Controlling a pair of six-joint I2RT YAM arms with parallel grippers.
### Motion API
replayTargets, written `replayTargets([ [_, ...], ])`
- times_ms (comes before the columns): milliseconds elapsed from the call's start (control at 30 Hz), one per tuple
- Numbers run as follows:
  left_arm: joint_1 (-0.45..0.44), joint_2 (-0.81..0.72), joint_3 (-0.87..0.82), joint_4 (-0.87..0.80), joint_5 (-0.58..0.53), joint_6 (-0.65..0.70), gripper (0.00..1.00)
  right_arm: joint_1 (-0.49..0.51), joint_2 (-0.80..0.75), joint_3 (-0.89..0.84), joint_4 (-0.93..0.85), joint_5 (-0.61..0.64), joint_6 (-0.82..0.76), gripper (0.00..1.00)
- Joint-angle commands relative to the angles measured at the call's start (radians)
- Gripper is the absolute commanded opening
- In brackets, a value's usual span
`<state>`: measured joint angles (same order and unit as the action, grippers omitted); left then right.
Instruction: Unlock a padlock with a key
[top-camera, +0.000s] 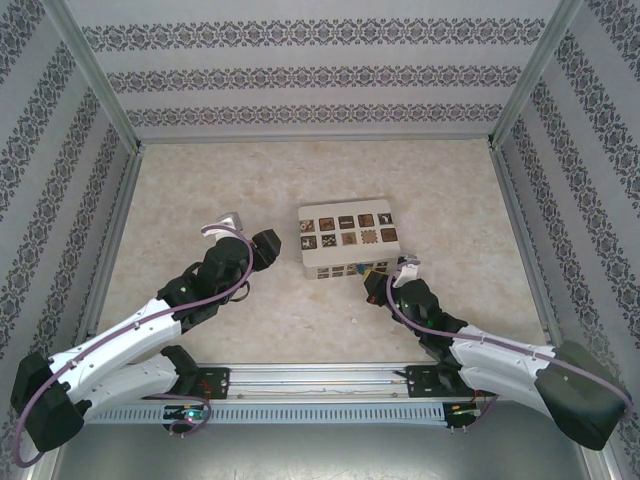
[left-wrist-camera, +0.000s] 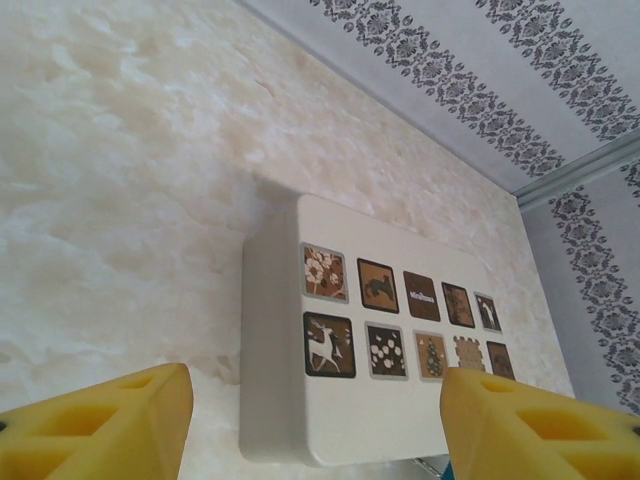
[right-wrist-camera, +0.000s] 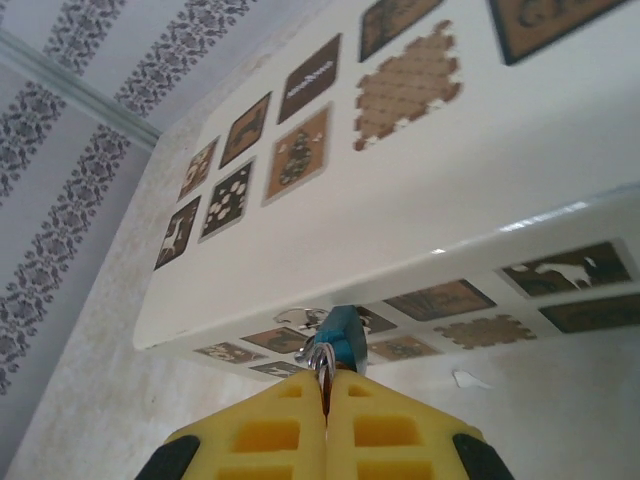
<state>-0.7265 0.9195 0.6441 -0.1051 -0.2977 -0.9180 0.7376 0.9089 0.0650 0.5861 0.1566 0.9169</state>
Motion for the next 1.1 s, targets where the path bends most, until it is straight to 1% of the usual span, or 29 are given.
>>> replayTargets([
  [0,-0.003,-0.016,0.035,-0.035,-0.035,0.044,0.66,-0.032,-0.024,-0.014,-0.046,-0.067,0.134,0.0],
  [200,-0.002,-0.016,0.038,-0.04,-0.034,0.042,0.66,-0.075,-0.004,-0.027,-0.062,-0.132,0.239,0.0],
  [333,-0.001,-0.016,0.034,-0.041,-0.028,0.031,0.66,-0.092,0.025,-0.033,-0.073,-0.153,0.326,0.0],
  [533,-0.001,-0.014,0.033,-0.038,-0.027,0.032,0.66,-0.1,0.058,-0.01,-0.095,-0.204,0.347,0.0],
  [700,-0.001,-0.012,0.035,-0.034,-0.028,0.041,0.66,-0.109,0.119,0.012,-0.104,-0.254,0.363,0.0],
  [933,-0.001,-0.017,0.031,-0.036,-0.029,0.037,0.66,-0.115,0.198,0.046,-0.091,-0.291,0.346,0.0],
  [1067,-0.002,-0.023,0.031,-0.043,-0.031,0.041,0.66,-0.117,0.219,0.052,-0.085,-0.289,0.339,0.01],
])
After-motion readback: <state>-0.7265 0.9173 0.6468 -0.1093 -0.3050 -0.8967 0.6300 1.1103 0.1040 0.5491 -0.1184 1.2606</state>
